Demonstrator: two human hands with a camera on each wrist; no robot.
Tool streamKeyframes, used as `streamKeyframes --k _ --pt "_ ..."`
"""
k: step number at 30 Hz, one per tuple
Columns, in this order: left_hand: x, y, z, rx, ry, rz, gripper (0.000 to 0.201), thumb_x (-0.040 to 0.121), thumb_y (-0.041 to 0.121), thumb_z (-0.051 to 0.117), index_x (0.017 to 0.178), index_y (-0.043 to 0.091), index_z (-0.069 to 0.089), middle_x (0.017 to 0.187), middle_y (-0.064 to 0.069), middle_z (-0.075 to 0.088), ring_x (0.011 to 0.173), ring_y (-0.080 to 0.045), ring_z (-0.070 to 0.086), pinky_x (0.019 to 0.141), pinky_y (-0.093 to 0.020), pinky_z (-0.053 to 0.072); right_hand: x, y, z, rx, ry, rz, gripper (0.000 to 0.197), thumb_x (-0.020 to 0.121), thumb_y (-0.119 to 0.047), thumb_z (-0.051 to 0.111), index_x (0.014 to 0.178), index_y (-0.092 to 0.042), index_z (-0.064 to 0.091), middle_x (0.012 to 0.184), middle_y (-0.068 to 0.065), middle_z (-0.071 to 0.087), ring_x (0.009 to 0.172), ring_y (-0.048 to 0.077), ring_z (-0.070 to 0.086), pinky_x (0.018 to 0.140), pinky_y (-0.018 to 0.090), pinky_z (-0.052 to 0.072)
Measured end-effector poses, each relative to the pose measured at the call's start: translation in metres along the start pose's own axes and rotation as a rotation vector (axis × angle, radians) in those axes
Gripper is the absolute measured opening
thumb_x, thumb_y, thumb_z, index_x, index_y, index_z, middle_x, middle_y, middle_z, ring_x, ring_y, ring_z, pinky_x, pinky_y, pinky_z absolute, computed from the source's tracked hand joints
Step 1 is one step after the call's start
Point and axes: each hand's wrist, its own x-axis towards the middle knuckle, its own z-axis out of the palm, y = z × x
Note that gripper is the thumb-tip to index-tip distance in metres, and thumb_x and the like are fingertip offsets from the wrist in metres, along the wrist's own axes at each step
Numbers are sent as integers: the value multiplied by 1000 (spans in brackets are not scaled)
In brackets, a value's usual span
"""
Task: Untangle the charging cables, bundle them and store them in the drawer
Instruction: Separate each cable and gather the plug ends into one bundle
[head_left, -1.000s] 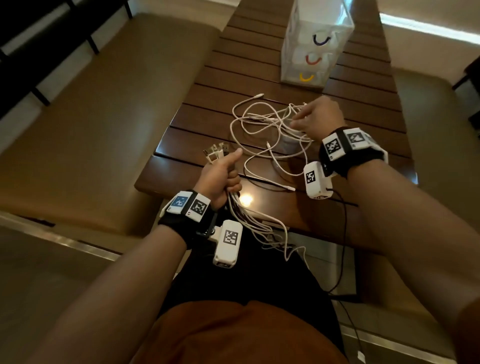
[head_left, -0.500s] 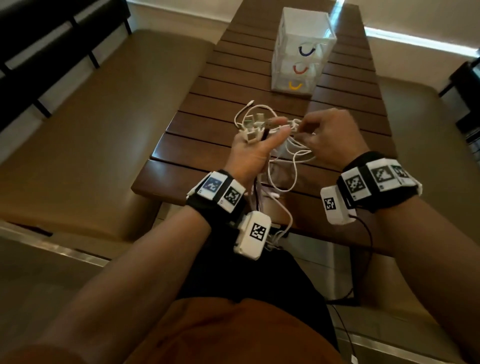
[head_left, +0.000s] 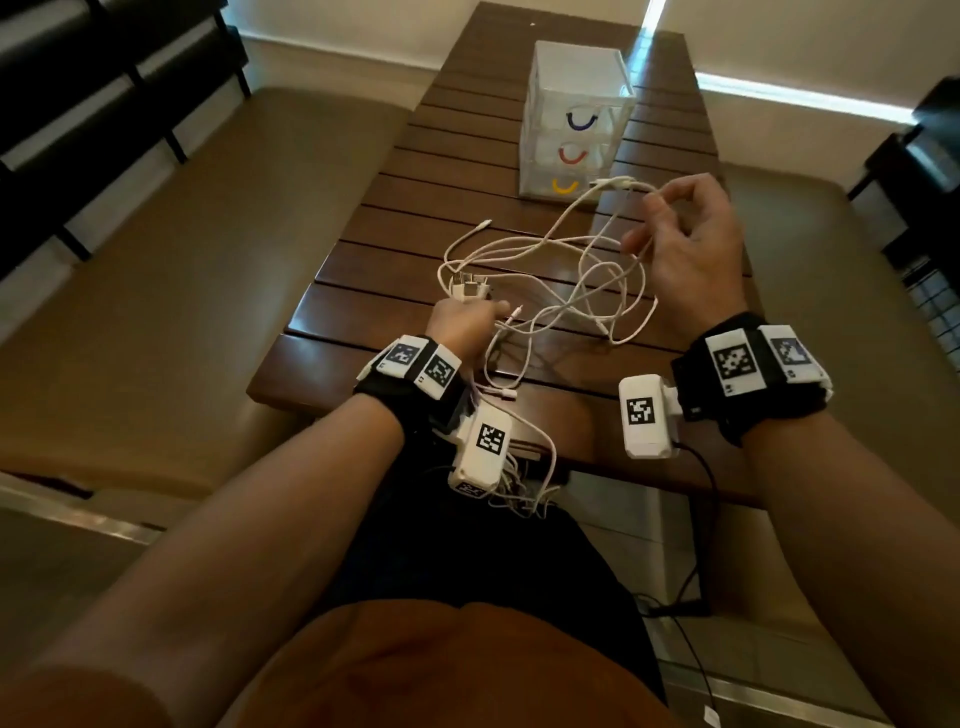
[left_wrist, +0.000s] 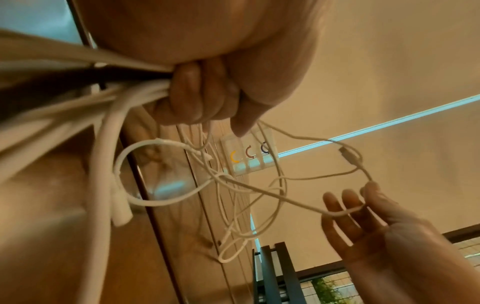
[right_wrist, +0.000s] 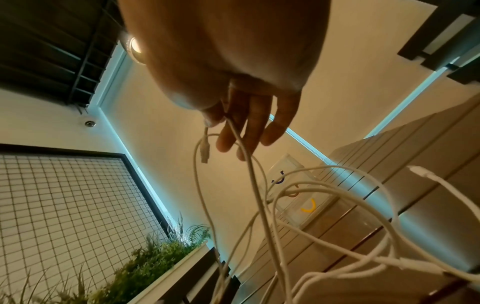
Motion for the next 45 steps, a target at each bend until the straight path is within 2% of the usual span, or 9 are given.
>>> streamKeyframes --k 6,16,19,26,30,32,35,38,45 --pt "-22 13 10 -67 -221 73 32 88 25 68 113 5 68 47 9 30 39 -7 24 41 -19 18 -14 6 11 -95 -233 46 13 92 -14 61 81 -19 58 59 2 57 43 6 54 50 25 50" --pt "-20 14 6 -389 -277 59 21 96 29 54 89 11 62 41 10 34 33 -3 22 34 -17 15 -59 9 15 -91 -764 82 31 96 -5 53 124 -16 60 71 4 65 65 11 62 68 26 55" --pt "-21 17 2 -372 -319 67 34 99 34 49 73 13 56 42 8 30 32 -4 20 34 -18 15 -57 17 9 -222 -830 70 22 92 -12 61 113 -12 68 80 0 72 73 9 67 74 24 55" --pt "-26 39 -15 -482 -464 156 49 100 44 37 62 16 44 70 -1 65 59 -10 61 39 -16 35 -13 67 -7 -526 -486 9 17 90 -15 64 78 -4 71 64 5 60 59 13 54 62 28 40" --pt "-34 36 -20 -616 -542 203 47 96 51 37 64 16 43 45 3 41 72 -19 67 85 -49 53 6 70 -7 -530 -455 149 17 90 -21 64 74 -18 67 56 -1 55 51 10 49 60 27 41" --pt "-34 33 -19 -641 -547 176 41 94 49 41 70 16 46 43 7 31 44 -9 46 64 -34 57 8 58 -2 -485 -504 150 13 91 -20 62 85 -10 69 68 7 65 62 17 57 68 36 48" --pt "-30 32 -9 -476 -476 168 18 101 27 45 95 17 58 45 11 28 35 -1 24 33 -14 27 1 28 8 -331 -519 61 13 93 -6 58 94 2 68 82 20 67 72 25 62 69 35 53" --pt "-29 35 3 -271 -462 133 14 98 12 47 100 18 59 42 12 27 32 -1 22 30 -14 17 -8 -2 14 -70 -516 -29 11 90 6 57 97 8 66 81 11 68 71 10 66 66 20 54" --pt "-20 31 21 56 -487 120 19 97 31 54 83 18 57 45 10 32 35 -5 24 34 -17 20 -5 -22 2 101 -347 -159 14 87 11 58 95 3 67 79 2 71 73 11 70 72 27 59"
